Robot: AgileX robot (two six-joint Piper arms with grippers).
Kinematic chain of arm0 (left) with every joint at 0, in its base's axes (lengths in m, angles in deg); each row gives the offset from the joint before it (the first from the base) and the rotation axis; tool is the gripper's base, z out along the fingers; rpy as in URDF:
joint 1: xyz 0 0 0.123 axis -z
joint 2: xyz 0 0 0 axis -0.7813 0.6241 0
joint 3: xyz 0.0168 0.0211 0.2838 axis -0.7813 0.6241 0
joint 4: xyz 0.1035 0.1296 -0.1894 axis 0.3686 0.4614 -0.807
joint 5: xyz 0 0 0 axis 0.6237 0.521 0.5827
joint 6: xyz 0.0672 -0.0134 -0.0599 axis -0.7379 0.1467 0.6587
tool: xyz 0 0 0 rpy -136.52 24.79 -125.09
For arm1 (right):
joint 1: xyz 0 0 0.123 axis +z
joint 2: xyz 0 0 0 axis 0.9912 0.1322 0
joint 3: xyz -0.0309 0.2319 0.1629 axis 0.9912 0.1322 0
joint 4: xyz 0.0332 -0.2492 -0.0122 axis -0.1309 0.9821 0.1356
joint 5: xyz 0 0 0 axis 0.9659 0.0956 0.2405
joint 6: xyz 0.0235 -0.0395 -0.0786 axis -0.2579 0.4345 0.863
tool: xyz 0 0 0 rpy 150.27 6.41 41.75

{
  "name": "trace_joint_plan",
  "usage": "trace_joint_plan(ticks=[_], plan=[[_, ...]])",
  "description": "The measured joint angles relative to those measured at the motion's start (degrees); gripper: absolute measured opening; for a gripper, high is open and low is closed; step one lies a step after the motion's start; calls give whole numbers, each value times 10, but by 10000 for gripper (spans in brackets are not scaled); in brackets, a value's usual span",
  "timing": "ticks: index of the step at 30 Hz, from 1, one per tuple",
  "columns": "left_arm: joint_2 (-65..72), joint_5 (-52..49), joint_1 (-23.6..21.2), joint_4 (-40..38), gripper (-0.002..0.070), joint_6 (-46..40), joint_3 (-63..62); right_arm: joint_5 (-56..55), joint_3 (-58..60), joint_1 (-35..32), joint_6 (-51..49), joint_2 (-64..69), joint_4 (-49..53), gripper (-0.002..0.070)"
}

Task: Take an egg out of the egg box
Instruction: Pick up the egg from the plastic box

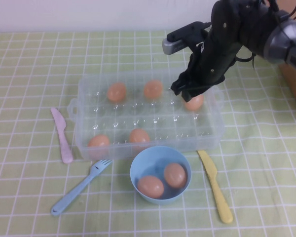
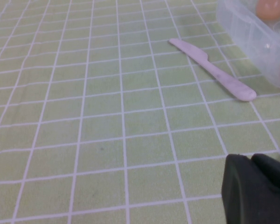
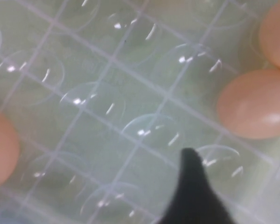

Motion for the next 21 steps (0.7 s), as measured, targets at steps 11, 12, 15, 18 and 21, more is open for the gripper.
trace_joint_plan(ticks=[11, 12, 15, 18, 21], plan=[[0, 0, 0, 0, -4, 0, 0, -68, -7, 0, -41, 37, 16, 483], [0, 0, 0, 0, -4, 0, 0, -70, -7, 0, -42, 39, 22, 483], [0, 0, 0, 0, -4, 0, 0, -76, -7, 0, -50, 48, 34, 483], [0, 0, 0, 0, -5, 0, 0, -81, -8, 0, -57, 58, 48, 483], [0, 0, 0, 0, -4, 0, 0, -83, -12, 0, -61, 69, 57, 483]])
